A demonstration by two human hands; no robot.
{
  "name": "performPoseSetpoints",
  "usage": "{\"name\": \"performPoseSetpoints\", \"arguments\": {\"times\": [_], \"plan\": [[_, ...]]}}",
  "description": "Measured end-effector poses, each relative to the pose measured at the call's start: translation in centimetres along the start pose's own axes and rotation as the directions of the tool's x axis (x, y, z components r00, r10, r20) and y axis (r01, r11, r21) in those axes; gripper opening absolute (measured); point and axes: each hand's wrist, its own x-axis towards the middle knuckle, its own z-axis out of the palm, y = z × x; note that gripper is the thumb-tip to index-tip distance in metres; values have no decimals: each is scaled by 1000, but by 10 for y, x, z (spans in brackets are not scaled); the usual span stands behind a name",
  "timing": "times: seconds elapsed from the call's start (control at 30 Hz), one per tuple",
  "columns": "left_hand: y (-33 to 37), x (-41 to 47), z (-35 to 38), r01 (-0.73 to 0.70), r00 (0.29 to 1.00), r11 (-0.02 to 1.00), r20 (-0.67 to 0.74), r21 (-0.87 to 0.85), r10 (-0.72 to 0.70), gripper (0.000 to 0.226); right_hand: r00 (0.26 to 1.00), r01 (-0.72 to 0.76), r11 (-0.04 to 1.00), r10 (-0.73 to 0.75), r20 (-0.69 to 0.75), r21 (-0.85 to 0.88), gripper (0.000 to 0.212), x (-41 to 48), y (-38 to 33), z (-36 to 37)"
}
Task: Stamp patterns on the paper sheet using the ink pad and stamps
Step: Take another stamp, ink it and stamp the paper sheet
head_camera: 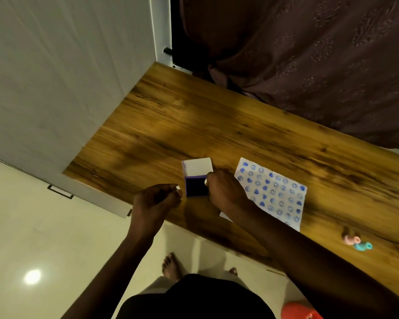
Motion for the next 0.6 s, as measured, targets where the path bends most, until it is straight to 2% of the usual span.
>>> {"name": "performPoseSetpoints", "arguments": {"times": [0.03,0.1,0.27,0.37,0.5,0.6], "plan": [[0,-1,1,-1,1000,1000,6,8,0,9,1000,-17,1000,17,25,8,37,2,0,3],[3,-2,3,-1,1000,1000,13,22,1,10,999,-36,998,34,35,51,42,6,2,6],[12,-7,8,-26,999,999,19,19,26,13,999,-43,993,45,-16,113,30,7,3,-1],[16,-11,13,-52,998,999,44,12,51,14,995,-91,976,97,-23,199,30,3,7,-7],[14,-14,23,-26,998,999,50,24,25,12,960,-36,915,142,-240,401,24,-20,17,-16],[11,-17,35,-8,996,1000,94,21,6,14,927,-24,822,231,-294,569,19,-45,33,-22]]}}
